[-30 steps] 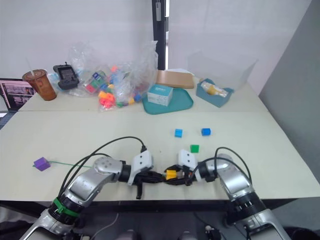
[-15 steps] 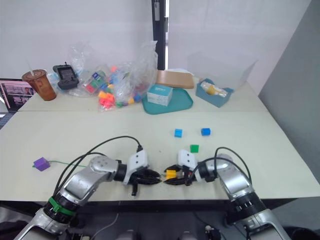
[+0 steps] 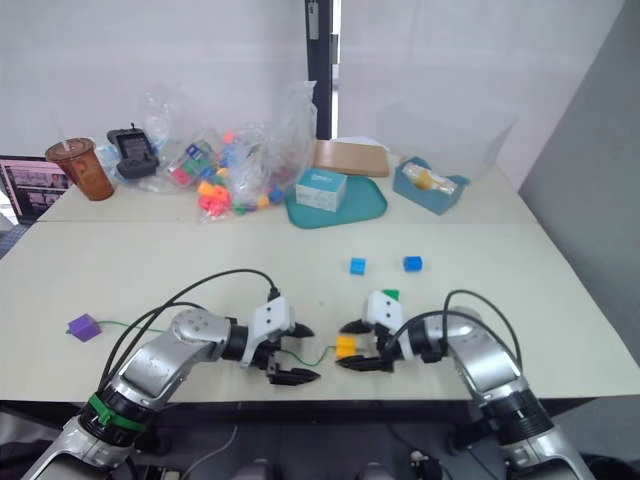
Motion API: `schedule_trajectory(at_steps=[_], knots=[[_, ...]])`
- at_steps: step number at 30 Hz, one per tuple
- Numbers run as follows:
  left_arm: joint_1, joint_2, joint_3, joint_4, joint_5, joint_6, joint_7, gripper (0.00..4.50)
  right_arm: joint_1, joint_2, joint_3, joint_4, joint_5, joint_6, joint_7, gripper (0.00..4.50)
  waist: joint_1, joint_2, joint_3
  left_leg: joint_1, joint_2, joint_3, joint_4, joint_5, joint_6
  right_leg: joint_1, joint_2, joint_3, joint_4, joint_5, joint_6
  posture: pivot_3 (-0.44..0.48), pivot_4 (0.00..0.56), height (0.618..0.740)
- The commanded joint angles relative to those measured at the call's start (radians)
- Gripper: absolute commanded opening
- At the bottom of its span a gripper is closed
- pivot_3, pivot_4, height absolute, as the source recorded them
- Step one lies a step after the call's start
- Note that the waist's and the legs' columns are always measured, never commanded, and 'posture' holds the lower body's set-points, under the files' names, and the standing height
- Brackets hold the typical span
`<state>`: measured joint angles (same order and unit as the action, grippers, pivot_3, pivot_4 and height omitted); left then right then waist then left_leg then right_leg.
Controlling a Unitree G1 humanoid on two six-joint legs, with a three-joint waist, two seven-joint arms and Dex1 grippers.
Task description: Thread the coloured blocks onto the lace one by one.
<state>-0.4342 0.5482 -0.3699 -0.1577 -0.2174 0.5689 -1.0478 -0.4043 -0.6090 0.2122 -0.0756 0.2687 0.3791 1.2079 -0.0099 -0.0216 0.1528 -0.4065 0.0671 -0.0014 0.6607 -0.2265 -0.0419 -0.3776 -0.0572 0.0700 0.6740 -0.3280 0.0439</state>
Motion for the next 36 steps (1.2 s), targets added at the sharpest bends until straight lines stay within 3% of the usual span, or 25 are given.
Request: schedule_trajectory(at_steps=[1, 10, 18, 24, 27, 29, 35, 36], knots=[[-0.028, -0.019, -0.004, -0.003, 0.001, -0.012, 0.002, 4.5, 0.006, -0.018, -0.048, -0.1, 0.053, 0.044, -0.027, 4.48, -0.001, 0.0, 0.0, 0.0, 0.0, 0.0, 0.0, 0.0, 0.0, 0.0, 0.0, 0.0, 0.0, 0.0, 0.0, 0.0, 0.15, 0.74], [-0.107, -0.114, -0.066, 0.076, 0.049, -0.069, 0.004, 4.5, 0.092, -0.168, -0.112, -0.128, 0.056, 0.022, 0.013, 4.48, 0.021, -0.001, 0.0, -0.003, -0.002, 0.0, 0.0, 0.0, 0.0, 0.0, -0.001, 0.0, -0.004, 0.001, 0.001, 0.0, 0.15, 0.74], [-0.136, -0.161, -0.11, 0.169, 0.084, -0.134, -0.022, 4.5, 0.094, -0.174, -0.076, -0.086, 0.011, -0.045, 0.008, 4.48, 0.015, -0.001, 0.0, -0.002, -0.001, 0.0, 0.0, 0.0, 0.0, 0.0, 0.0, 0.0, -0.004, 0.001, 0.001, 0.0, 0.15, 0.74], [-0.144, -0.195, -0.115, 0.211, 0.094, -0.147, -0.019, 2.71, 0.077, -0.168, -0.043, -0.036, -0.037, -0.084, 0.003, 4.5, 0.021, -0.001, 0.0, -0.002, -0.001, 0.0, 0.0, 0.0, 0.0, 0.0, -0.001, 0.0, -0.005, 0.001, 0.001, 0.0, 0.15, 0.74], [-0.151, -0.204, -0.117, 0.225, 0.103, -0.154, -0.019, 1.57, 0.066, -0.165, -0.033, -0.019, -0.046, -0.095, 0.008, 4.5, 0.021, -0.001, 0.0, -0.002, -0.001, 0.0, 0.0, 0.0, 0.0, 0.0, -0.001, 0.0, -0.005, 0.001, 0.001, 0.0, 0.15, 0.74], [-0.15, -0.2, -0.12, 0.23, 0.111, -0.162, -0.023, 1.37, 0.058, -0.16, -0.026, -0.01, -0.055, -0.103, 0.01, 4.5, 0.021, -0.001, 0.0, -0.002, -0.001, 0.0, 0.0, 0.0, 0.0, 0.0, -0.001, 0.0, -0.005, 0.001, 0.001, 0.0, 0.15, 0.74], [-0.141, -0.182, -0.118, 0.215, 0.109, -0.156, -0.042, 1.37, 0.04, -0.145, 0.006, 0.02, -0.094, -0.141, 0.011, 4.5, 0.021, -0.001, 0.0, -0.002, -0.001, 0.0, 0.0, 0.0, 0.0, 0.001, -0.001, 0.0, -0.005, 0.001, 0.001, 0.0, 0.15, 0.74], [-0.143, -0.182, -0.117, 0.215, 0.108, -0.155, -0.043, 1.37, 0.039, -0.146, 0.01, 0.026, -0.099, -0.15, 0.013, 4.24, 0.021, -0.001, 0.0, -0.002, -0.001, 0.0, 0.0, 0.0, 0.0, 0.001, -0.001, 0.0, -0.005, 0.001, 0.001, 0.0, 0.15, 0.74]])
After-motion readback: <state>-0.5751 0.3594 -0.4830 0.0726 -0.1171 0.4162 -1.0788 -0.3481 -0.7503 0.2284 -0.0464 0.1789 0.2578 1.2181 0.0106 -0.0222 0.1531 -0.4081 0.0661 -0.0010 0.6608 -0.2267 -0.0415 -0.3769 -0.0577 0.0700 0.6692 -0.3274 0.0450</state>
